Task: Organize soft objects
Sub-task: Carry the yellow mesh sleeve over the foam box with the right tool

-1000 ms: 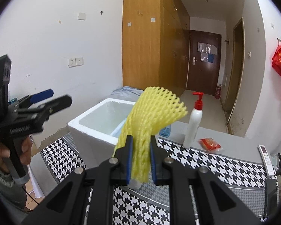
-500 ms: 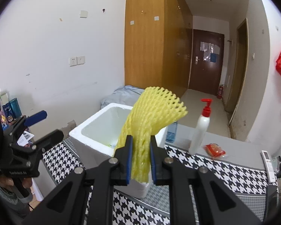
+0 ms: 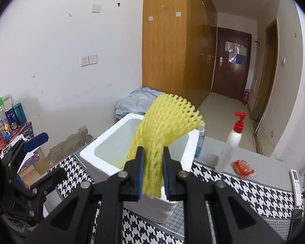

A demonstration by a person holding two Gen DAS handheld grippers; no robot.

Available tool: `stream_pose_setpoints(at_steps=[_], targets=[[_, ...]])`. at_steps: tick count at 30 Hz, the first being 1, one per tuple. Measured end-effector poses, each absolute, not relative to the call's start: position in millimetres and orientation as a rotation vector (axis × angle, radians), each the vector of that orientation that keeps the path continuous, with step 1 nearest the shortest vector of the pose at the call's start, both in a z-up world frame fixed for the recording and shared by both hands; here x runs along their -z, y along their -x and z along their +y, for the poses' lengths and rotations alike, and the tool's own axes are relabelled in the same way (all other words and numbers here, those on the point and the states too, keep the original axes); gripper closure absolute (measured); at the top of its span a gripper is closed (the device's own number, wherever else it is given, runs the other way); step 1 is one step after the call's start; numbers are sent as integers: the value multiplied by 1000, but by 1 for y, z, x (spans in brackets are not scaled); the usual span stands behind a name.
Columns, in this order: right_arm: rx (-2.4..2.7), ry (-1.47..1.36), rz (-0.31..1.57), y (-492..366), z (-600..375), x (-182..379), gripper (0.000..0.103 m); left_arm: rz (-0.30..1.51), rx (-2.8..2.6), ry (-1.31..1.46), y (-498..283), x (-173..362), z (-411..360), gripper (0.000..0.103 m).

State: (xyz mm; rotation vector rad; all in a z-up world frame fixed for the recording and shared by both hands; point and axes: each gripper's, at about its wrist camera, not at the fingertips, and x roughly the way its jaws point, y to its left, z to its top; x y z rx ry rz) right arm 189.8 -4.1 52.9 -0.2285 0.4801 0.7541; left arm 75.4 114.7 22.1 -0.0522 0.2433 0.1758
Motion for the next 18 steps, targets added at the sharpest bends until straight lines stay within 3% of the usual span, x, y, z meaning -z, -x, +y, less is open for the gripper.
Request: stream_pose_setpoints(at_steps=[18], targets=[[-762,229,589,-227,25,-40,84,251,-207,73,-71,-18,125,1]])
